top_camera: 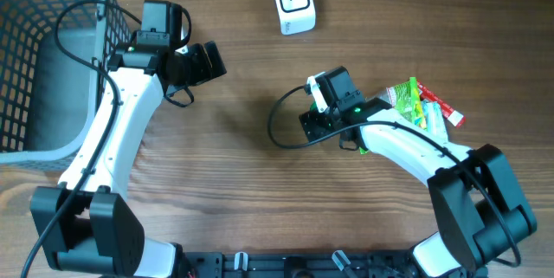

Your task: Scan the item barcode

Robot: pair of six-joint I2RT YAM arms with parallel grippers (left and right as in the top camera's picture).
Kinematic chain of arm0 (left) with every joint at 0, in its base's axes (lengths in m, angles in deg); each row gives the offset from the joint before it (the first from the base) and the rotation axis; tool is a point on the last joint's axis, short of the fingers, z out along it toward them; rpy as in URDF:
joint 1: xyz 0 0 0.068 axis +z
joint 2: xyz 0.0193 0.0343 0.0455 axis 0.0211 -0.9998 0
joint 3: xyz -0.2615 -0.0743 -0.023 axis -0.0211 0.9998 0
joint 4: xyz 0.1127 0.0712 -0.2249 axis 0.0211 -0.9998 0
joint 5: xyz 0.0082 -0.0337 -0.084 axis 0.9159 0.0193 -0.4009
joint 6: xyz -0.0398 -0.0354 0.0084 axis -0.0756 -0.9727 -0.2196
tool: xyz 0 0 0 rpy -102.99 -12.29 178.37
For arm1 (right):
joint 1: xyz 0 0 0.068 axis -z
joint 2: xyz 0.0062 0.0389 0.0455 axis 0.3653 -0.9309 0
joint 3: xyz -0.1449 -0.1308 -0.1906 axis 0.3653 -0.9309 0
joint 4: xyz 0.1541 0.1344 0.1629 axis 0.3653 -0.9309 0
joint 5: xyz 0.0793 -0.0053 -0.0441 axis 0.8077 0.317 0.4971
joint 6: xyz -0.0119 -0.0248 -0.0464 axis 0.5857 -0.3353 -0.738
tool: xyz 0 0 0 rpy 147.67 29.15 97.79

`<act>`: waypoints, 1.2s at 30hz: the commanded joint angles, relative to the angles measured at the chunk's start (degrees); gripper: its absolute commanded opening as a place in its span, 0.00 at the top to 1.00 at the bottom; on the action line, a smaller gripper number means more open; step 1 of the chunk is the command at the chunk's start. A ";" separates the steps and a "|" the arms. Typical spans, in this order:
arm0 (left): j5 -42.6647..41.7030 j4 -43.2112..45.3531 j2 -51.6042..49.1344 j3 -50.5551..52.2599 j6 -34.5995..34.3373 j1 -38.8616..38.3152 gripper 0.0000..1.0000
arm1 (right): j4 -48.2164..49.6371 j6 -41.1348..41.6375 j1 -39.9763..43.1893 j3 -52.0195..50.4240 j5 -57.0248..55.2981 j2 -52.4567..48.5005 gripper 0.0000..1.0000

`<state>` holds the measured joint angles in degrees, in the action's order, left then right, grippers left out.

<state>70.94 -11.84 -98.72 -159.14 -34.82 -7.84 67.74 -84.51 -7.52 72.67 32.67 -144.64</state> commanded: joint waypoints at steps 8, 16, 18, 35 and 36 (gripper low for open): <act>0.17 0.13 -0.02 0.07 0.44 0.11 0.00 | -31.28 -6.45 -0.02 26.62 1.07 1.90 0.00; 0.17 0.13 -0.02 0.07 0.44 0.11 0.00 | -34.60 -7.69 -0.13 25.90 3.26 -14.86 0.15; 0.17 0.13 -0.02 0.07 0.44 0.11 0.00 | -34.51 -7.65 -0.13 25.90 3.04 -17.40 0.25; 0.17 0.13 -0.02 0.07 0.44 0.11 0.00 | -19.02 1.31 2.60 47.12 -1.05 -10.08 0.47; 0.17 0.13 -0.02 0.07 0.44 0.11 0.00 | -16.55 1.33 3.10 47.12 -1.07 -11.19 0.48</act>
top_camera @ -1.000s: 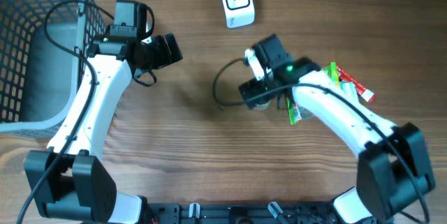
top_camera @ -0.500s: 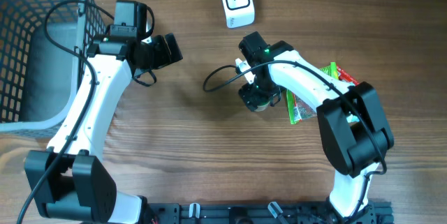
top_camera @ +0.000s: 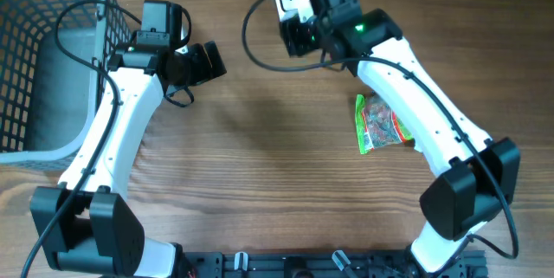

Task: Scan the item barcode
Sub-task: 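Hold the jar up to the white scanner with the right gripper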

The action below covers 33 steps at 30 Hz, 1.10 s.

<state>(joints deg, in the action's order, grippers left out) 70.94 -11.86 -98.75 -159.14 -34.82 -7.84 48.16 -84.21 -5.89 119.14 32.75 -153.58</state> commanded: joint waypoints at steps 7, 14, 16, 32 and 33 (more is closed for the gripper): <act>0.17 0.15 0.00 0.07 0.44 0.11 0.00 | 27.43 3.41 2.14 0.66 -2.80 -14.56 0.54; 0.17 0.15 0.00 0.07 0.44 0.11 0.00 | 52.68 10.45 2.27 0.66 -10.23 -23.89 0.63; 0.17 0.15 0.00 0.07 0.44 0.11 0.00 | 58.34 10.95 2.27 0.66 -10.25 -25.88 0.59; 0.15 0.15 0.00 0.07 0.44 0.11 0.00 | 1.01 7.02 4.17 0.66 -4.85 7.26 0.66; 0.17 0.15 0.00 0.07 0.44 0.11 0.00 | -8.57 7.02 4.17 0.44 -3.58 7.13 0.67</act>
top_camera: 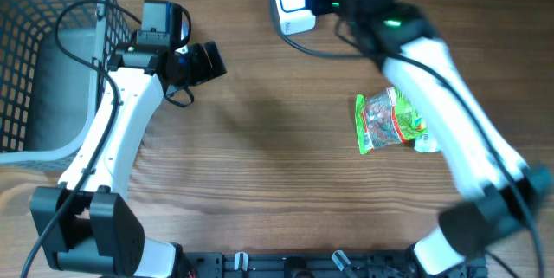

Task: Scan the item barcode
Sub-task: 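Hold the jar up to the white scanner with the right gripper, then set the jar down beside the snack bag and release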

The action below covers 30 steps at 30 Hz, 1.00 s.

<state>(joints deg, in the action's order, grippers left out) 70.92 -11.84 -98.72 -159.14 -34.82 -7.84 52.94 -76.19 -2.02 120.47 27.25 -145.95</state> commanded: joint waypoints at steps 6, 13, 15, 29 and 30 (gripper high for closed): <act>0.20 0.13 -0.02 0.07 0.44 0.11 0.00 | -19.02 2.97 0.26 -23.85 7.10 -2.49 0.70; 0.20 0.13 -0.02 0.07 0.44 0.11 0.00 | -9.81 3.21 0.55 -34.64 7.34 -2.49 0.18; 0.17 0.13 -0.02 0.07 0.44 0.11 0.00 | -10.32 2.67 0.76 -33.75 6.99 -2.36 0.00; 0.20 0.13 -0.02 0.07 0.44 0.11 0.00 | -29.14 -1.81 2.19 -5.55 6.95 6.40 0.00; 0.20 0.13 -0.02 0.07 0.44 0.11 0.00 | -28.98 -1.84 2.19 -5.55 6.97 6.40 0.00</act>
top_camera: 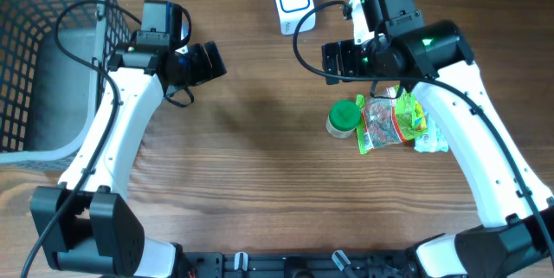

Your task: Scan the item barcode

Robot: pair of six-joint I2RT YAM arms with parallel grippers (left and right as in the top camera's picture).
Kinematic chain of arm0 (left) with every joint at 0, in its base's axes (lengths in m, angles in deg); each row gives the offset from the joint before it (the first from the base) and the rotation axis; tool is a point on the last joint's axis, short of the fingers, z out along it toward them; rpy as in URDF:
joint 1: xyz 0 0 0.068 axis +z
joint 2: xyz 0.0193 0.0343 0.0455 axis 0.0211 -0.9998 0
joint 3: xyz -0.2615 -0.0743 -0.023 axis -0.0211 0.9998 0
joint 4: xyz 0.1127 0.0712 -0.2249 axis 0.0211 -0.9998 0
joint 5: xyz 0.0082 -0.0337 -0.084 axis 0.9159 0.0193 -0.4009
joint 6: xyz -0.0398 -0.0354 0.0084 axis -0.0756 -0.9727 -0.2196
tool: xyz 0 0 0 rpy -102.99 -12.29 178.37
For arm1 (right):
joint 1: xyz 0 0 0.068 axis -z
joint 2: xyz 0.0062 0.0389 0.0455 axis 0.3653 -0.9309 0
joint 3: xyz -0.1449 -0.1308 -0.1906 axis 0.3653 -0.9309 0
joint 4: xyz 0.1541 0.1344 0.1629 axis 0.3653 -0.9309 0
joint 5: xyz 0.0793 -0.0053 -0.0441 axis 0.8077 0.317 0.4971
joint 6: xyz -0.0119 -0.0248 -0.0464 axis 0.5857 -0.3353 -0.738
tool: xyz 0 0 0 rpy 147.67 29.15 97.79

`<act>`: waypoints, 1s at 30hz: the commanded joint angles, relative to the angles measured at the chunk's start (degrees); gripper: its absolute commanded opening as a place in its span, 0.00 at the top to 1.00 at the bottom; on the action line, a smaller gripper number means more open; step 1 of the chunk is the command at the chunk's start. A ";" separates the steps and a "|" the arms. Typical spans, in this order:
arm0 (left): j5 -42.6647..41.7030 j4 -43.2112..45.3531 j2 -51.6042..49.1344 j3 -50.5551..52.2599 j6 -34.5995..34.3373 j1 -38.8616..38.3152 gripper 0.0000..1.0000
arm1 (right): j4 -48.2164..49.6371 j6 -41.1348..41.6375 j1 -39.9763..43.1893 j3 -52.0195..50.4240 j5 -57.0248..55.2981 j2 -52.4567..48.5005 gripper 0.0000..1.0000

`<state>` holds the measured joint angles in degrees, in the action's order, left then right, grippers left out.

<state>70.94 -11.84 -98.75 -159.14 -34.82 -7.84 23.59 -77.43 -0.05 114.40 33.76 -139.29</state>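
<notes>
The white barcode scanner stands at the table's far edge. A small jar with a green cap sits on the table, touching the left edge of a green snack packet. My right gripper hovers just beyond the jar, apart from it, and its dark fingers look spread with nothing between them. My left gripper hangs open at the left centre, holding nothing.
A dark wire basket fills the far left corner. A white wrapped item pokes out under my right arm beside the snack packet. The scanner's cable runs off the far edge.
My right gripper was up beside the scanner and is now lower, near the packets. The green-capped jar, unseen before, now stands on the table left of the snack packet. My left arm is unchanged.
My right gripper was first low at the table's middle, beside the pile of packets. Then it was in front of the scanner, and later at the scanner's right side. Now it is back by the packets and the jar rests on the table.
</notes>
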 commanded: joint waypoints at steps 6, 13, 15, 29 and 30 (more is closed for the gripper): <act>0.17 0.13 0.00 0.07 0.44 0.11 0.00 | 0.92 -0.57 0.22 0.52 0.46 -0.26 0.00; 0.17 0.13 0.00 0.07 0.44 0.11 0.00 | 6.93 -3.78 0.24 0.17 0.00 13.16 0.00; 0.17 0.13 0.00 0.07 0.44 0.11 0.00 | 12.98 -7.26 0.24 -1.55 0.00 20.28 0.00; 0.15 0.13 0.00 0.07 0.44 0.11 0.00 | 65.44 -8.92 13.18 -61.61 5.57 83.32 0.00; 0.17 0.13 0.00 0.07 0.44 0.11 0.00 | 69.57 -7.80 13.51 -65.26 5.60 85.50 0.00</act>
<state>70.94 -11.88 -98.75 -159.14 -34.82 -7.84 87.30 -89.02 12.67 55.25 37.76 -58.18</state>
